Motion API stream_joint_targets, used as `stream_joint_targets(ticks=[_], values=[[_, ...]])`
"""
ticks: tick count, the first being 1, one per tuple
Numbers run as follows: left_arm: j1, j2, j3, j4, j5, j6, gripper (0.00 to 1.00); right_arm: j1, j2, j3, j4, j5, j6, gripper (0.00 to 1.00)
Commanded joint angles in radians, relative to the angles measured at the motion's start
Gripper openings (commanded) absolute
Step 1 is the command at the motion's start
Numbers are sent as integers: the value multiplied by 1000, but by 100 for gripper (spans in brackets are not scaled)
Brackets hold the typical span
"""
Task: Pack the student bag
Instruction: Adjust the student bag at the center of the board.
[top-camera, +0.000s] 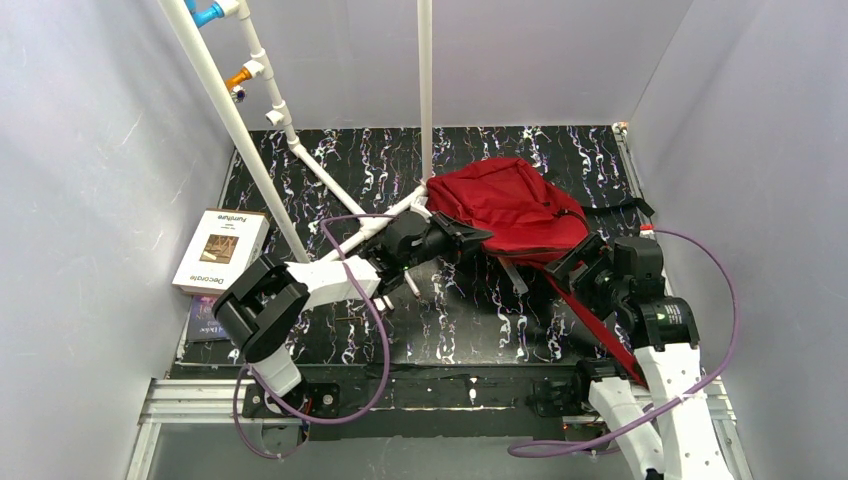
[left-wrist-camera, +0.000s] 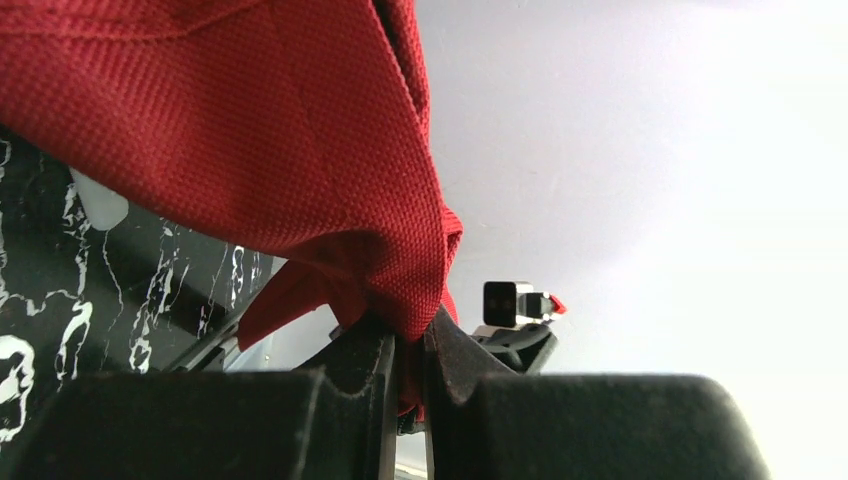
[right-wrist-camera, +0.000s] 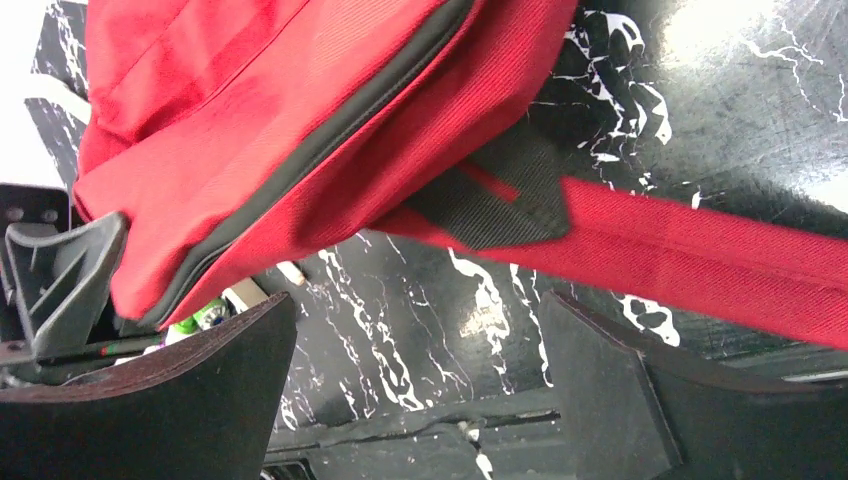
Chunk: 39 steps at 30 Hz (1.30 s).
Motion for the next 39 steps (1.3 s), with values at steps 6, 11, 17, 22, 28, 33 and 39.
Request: stream_joint_targets(ticks=[6, 11, 17, 22, 28, 33, 39], values=[[56, -105, 9, 115, 82, -50, 0, 0, 57, -57, 238, -255, 0, 98], [70, -57, 90, 122, 112, -103, 0, 1, 101, 154, 25, -47, -278, 98], [93, -31, 173, 122, 135, -129, 0, 1, 79, 200, -104, 12, -310, 97], [115, -35, 212, 122, 141, -140, 0, 0, 12, 83, -39, 90, -277, 74], [119, -26, 269, 121, 147, -147, 0, 1, -5, -145, 428, -207, -193, 48], [120, 4, 317, 122, 156, -175, 0, 26, 82, -397, 1267, -351, 62, 33], [120, 5, 343, 121, 164, -193, 0, 173, 344, -357, 1897, -190, 223, 28]])
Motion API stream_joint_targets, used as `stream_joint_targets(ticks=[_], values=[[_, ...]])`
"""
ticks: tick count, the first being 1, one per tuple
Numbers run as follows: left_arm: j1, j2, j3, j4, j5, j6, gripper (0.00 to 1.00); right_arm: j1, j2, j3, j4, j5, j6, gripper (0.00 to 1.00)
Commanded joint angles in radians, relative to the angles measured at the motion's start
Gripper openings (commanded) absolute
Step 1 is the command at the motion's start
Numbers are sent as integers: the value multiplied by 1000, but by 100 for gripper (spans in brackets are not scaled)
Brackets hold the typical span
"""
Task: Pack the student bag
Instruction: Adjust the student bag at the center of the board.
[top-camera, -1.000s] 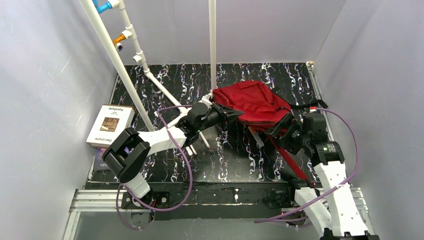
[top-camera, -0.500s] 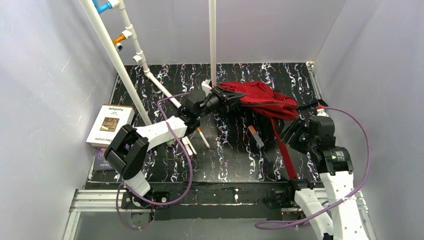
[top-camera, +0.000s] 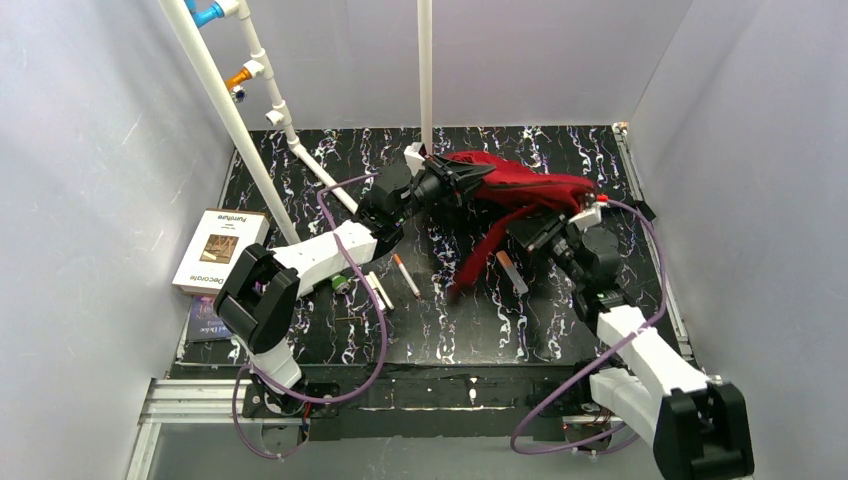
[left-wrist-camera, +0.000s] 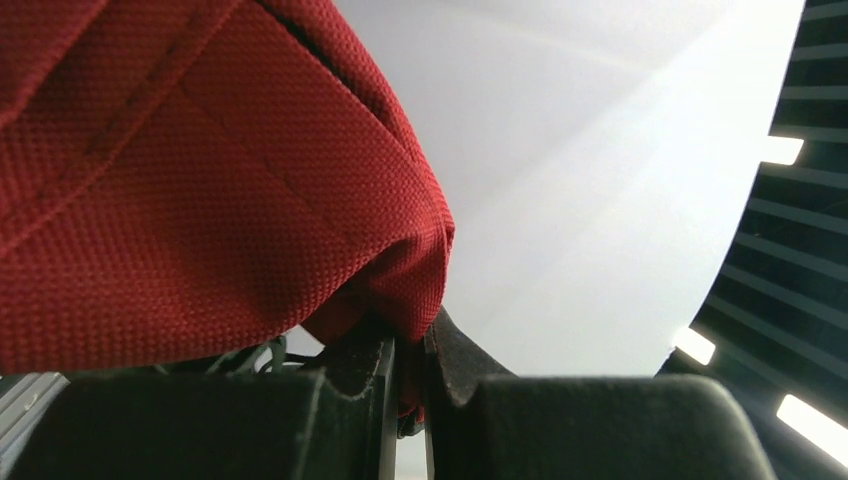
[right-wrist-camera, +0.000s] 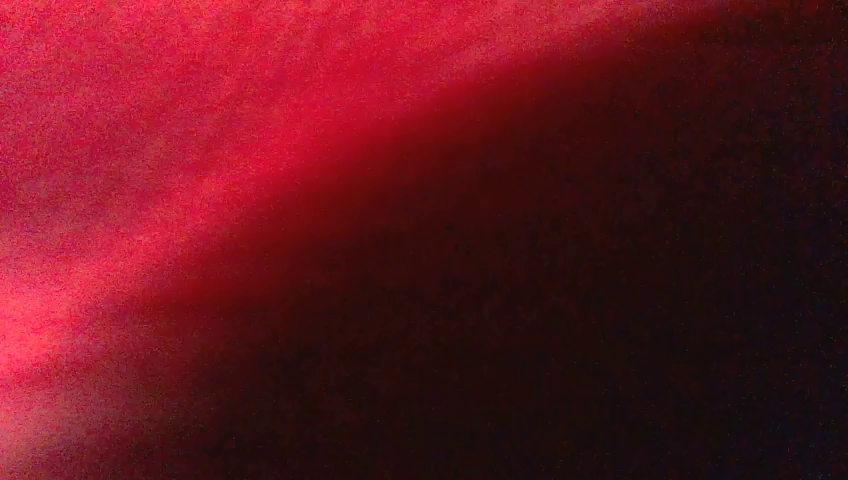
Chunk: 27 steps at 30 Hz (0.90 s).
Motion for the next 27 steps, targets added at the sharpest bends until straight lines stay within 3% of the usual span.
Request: stream_joint_targets(ticks=[1, 4, 6, 9, 11, 13, 16, 21, 24, 27], values=[[-3, -24, 64, 79, 44, -42, 0, 85, 134, 104, 664, 49, 128, 28], [-2, -34, 39, 79, 61, -29, 0, 95, 146, 108, 578, 117, 137, 28], [1, -45, 6, 79, 72, -26, 0, 95, 101, 105, 409, 138, 72, 28], [5, -64, -53, 79, 120, 1, 0, 96, 44, 160, -75, 179, -88, 48], [9, -81, -134, 80, 153, 31, 0, 96, 56, 249, -455, 221, -202, 52], [14, -92, -220, 80, 193, 66, 0, 96, 54, 286, -666, 192, -305, 54], [24, -97, -340, 82, 254, 123, 0, 96, -36, 295, -876, 165, -377, 58], [49, -95, -487, 82, 318, 211, 0, 96, -264, 418, -1159, 157, -431, 81], [52, -66, -509, 82, 359, 240, 0, 96, -293, 531, -1292, 133, -444, 82], [52, -52, -523, 82, 376, 256, 0, 96, -282, 659, -1349, 262, -434, 86]])
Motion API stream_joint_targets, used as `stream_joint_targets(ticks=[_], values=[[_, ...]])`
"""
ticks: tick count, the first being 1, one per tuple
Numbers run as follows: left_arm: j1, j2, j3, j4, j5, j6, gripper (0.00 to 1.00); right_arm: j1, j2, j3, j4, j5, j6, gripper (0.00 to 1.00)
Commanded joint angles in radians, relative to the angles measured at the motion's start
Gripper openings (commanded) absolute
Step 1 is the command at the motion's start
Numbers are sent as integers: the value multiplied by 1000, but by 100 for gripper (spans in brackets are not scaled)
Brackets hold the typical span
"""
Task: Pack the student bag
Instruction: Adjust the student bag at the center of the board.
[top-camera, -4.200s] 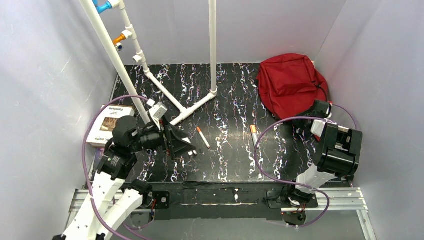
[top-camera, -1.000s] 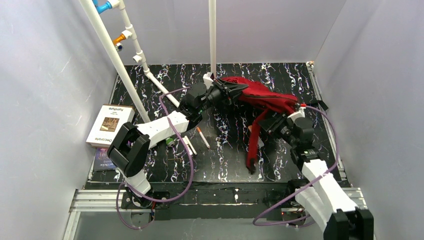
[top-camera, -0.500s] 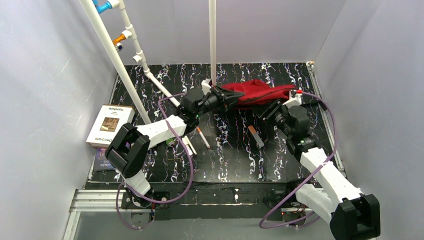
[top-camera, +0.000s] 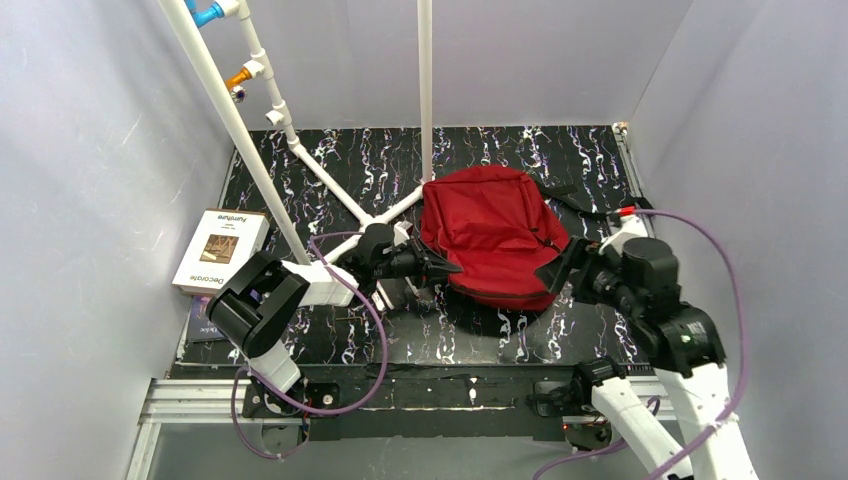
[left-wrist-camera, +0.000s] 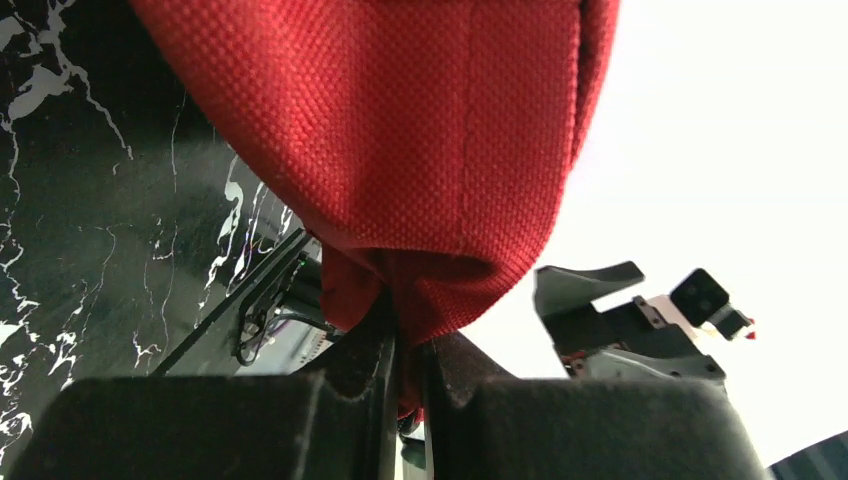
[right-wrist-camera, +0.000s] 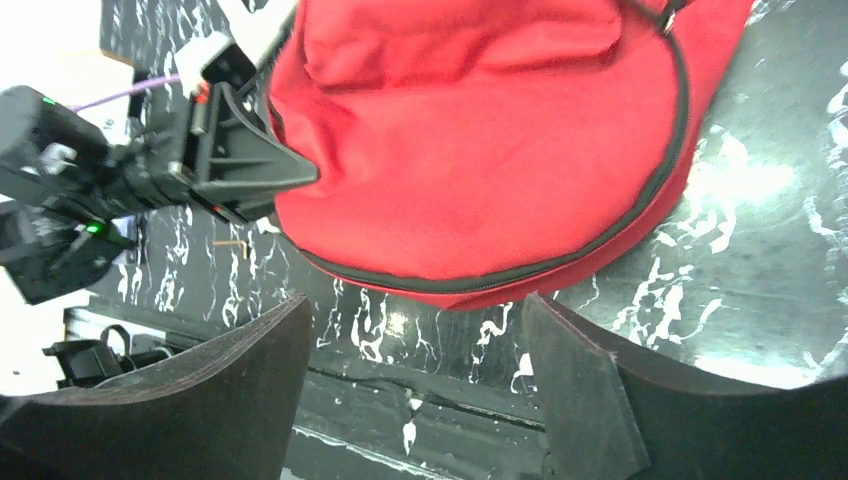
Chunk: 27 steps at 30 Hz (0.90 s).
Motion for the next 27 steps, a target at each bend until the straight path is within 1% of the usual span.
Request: stream_joint_targets(ticks=[1, 3, 4, 7, 9, 10, 11, 13, 14, 16, 19, 22, 23, 25, 27], values=[[8, -18, -13, 44, 73, 59, 0, 2, 35, 198, -182, 177, -30, 88], [8, -35, -32, 43, 60, 73, 0, 2, 127, 235, -202, 322, -15, 89], [8, -43, -39, 41, 54, 81, 0, 2, 176, 240, -192, 364, -11, 90], [8, -51, -62, 13, 48, 104, 0, 2, 282, 206, -60, 324, -36, 88], [9, -45, -76, -11, 50, 132, 0, 0, 331, 139, 79, 302, -59, 87], [9, -39, -80, -21, 50, 148, 0, -3, 351, 114, 103, 299, -62, 86], [8, -36, -86, -29, 47, 166, 3, -10, 381, 91, 151, 281, -69, 84], [8, -38, -101, -52, 36, 203, 11, -31, 442, 50, 213, 242, -74, 76], [8, -45, -102, -75, 31, 228, 17, -43, 458, 26, 237, 240, -74, 73], [8, -66, -88, -157, 22, 297, 28, -70, 484, -9, 252, 263, -92, 70], [3, -125, -52, -329, -4, 427, 43, -116, 486, -72, 270, 303, -118, 68], [-16, -183, 3, -533, -69, 564, 55, -122, 487, -117, 326, 249, -115, 64], [-26, -199, 27, -604, -96, 613, 65, -122, 499, -123, 323, 255, -106, 64], [-52, -217, 80, -736, -157, 693, 75, -122, 526, -139, 327, 247, -98, 64], [-93, -220, 135, -862, -221, 765, 81, -122, 553, -153, 339, 205, -98, 63]])
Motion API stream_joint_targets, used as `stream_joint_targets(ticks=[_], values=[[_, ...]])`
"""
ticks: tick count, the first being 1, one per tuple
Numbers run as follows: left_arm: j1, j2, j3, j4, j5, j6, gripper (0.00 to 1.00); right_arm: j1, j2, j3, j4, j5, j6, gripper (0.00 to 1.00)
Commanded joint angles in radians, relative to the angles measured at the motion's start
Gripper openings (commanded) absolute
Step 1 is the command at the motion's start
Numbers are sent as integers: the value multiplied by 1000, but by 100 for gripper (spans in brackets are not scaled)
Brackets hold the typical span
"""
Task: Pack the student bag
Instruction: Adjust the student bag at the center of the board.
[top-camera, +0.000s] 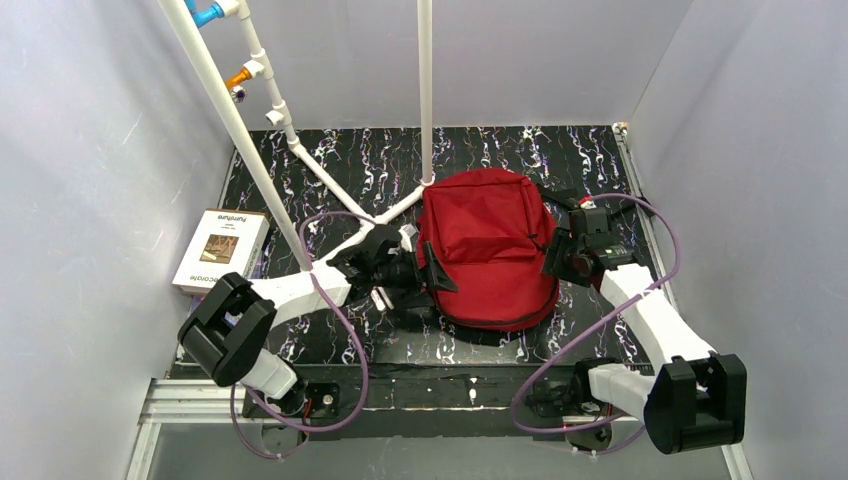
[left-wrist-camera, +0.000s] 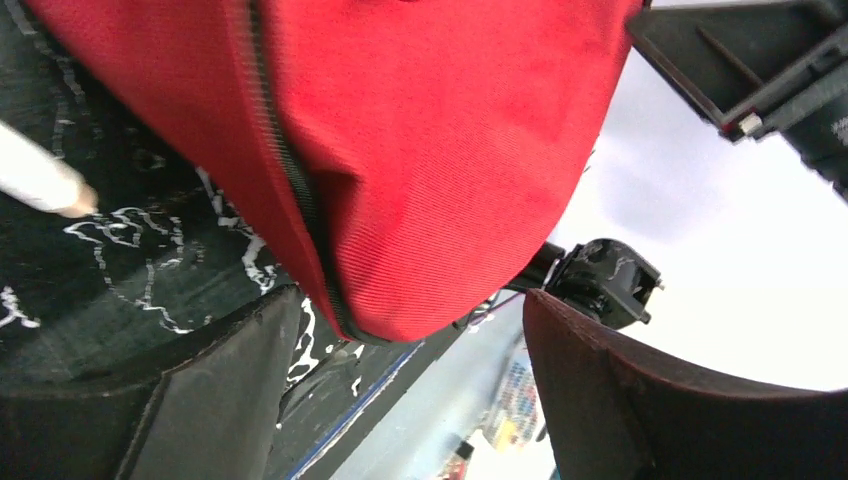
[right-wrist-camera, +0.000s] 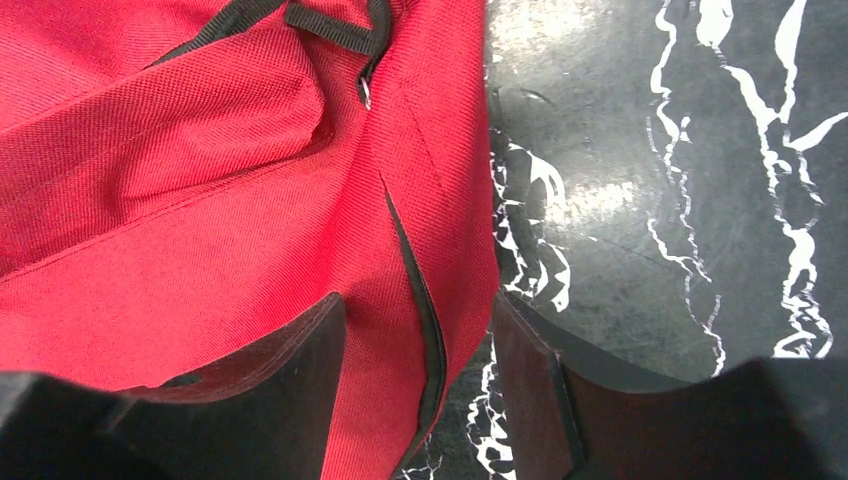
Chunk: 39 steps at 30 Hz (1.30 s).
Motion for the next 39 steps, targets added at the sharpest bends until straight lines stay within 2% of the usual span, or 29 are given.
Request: stream_joint_targets(ticks=[1, 3, 5, 7, 9, 13, 16, 19, 21, 23, 27, 30, 33, 37, 39], values=[[-79, -52, 117, -356, -160, 240, 82, -1, 48, -30, 83, -70, -5, 60], [-115, -66, 122, -388, -204, 254, 85, -2, 60, -51, 115, -123, 3, 45], [-136, -97, 118, -409, -242, 251, 86, -1, 63, -61, 144, -191, 32, 20], [-148, -141, 125, -446, -279, 243, 91, -4, 59, -38, 135, -253, 89, 1], [-165, -197, 139, -478, -327, 241, 98, -9, 46, 34, 90, -307, 158, 1], [-200, -320, 164, -509, -390, 216, 98, -15, 11, 217, -6, -322, 285, 1], [-203, -397, 163, -509, -391, 114, 98, -24, 9, 306, -7, -331, 388, 1], [-204, -446, 167, -498, -368, -53, 98, -29, 6, 255, 144, -445, 549, 1], [-203, -464, 169, -478, -349, -126, 98, -29, -5, 169, 346, -530, 694, 1], [-203, -476, 172, -476, -349, -187, 98, -29, -14, 118, 495, -550, 799, 1], [-203, -471, 131, -348, -317, -296, 98, -29, -22, 144, 504, -513, 801, 1], [-212, -407, 133, -225, -263, -346, 98, -30, -38, 159, 509, -491, 799, 1], [-258, -357, 200, -240, -306, -233, 98, -32, -45, 174, 510, -490, 799, 1], [-325, -328, 307, -433, -527, 12, 98, -32, -59, 167, 516, -487, 807, 1], [-332, -330, 337, -475, -563, 70, 98, -36, -65, 165, 516, -487, 799, 1]])
